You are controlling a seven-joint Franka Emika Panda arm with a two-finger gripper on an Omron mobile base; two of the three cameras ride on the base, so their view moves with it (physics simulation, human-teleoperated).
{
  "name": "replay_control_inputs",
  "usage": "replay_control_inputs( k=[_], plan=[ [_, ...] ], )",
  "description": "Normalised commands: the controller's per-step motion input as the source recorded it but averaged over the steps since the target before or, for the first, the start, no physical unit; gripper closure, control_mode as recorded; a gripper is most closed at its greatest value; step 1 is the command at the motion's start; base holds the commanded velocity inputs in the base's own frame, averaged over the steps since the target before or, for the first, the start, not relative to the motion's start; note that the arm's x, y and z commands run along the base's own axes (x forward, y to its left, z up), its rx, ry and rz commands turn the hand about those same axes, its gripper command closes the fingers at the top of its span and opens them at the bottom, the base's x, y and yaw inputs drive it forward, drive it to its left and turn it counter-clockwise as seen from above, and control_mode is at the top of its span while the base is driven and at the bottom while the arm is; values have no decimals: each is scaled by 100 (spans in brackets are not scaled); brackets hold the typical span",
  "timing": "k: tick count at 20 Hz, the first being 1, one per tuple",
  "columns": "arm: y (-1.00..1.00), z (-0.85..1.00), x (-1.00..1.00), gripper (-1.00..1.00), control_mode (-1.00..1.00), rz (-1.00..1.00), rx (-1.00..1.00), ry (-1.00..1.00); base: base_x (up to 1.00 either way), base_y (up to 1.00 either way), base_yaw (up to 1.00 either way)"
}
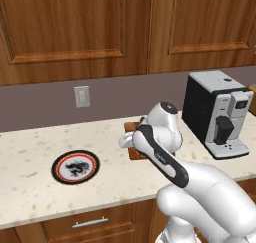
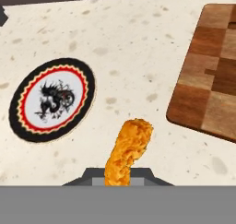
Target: Pick up the knife from the drawer and place it on the cutting board. Then place the meat from the plate to the cutting board.
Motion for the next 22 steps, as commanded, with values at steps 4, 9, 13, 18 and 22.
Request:
replay_control_inputs(
  k=[4, 9, 13, 18, 22],
  plan=[
    [-45, 0, 3, 100, -100, -11, -1, 2, 0, 0, 0],
    [-21, -9, 22, 100, -100, -6, -5, 0, 0, 0, 0],
    [-18, -11, 28, 100, -100, -4, -5, 0, 0, 0, 0],
    [-14, -13, 35, 100, -100, -3, -3, 0, 0, 0, 0],
    [-19, -1, 51, 100, -100, -1, 0, 11, 0, 0, 0]
  ],
)
